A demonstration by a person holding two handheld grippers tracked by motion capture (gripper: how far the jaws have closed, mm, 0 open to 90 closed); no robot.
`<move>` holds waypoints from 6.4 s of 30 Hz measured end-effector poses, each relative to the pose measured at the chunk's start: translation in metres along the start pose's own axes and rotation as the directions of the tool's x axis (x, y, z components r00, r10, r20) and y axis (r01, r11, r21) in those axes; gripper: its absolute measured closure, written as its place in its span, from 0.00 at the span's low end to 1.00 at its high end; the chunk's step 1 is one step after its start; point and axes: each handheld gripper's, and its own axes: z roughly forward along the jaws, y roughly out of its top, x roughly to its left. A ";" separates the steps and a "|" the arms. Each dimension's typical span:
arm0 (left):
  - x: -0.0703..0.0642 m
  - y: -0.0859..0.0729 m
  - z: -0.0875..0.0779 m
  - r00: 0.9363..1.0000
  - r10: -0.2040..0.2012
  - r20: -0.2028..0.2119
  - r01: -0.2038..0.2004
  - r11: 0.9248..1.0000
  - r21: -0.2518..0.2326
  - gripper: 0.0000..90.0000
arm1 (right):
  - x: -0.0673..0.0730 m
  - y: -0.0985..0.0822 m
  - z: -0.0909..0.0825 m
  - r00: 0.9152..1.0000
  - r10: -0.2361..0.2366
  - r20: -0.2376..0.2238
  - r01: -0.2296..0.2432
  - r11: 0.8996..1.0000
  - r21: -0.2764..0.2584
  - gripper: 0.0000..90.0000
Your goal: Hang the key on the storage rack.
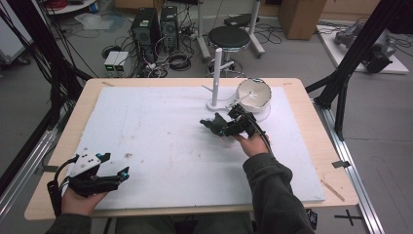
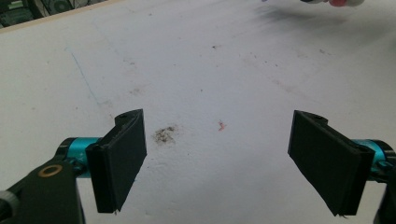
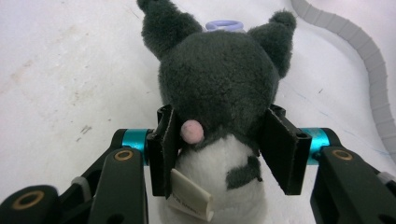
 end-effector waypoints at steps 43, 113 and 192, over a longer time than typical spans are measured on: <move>-0.001 0.001 0.000 1.000 0.001 -0.002 -0.001 1.000 -0.004 0.22 | 0.008 0.016 -0.056 0.998 -0.063 -0.026 0.059 0.990 -0.129 0.55; 0.001 0.001 0.000 1.000 -0.005 -0.004 0.005 1.000 -0.007 0.22 | -0.018 0.057 -0.121 0.999 -0.023 0.046 0.033 0.972 -0.232 0.55; 0.002 0.000 -0.002 1.000 -0.004 -0.008 0.004 1.000 -0.008 0.22 | -0.038 0.047 -0.066 0.994 0.070 0.081 -0.060 0.991 -0.117 0.55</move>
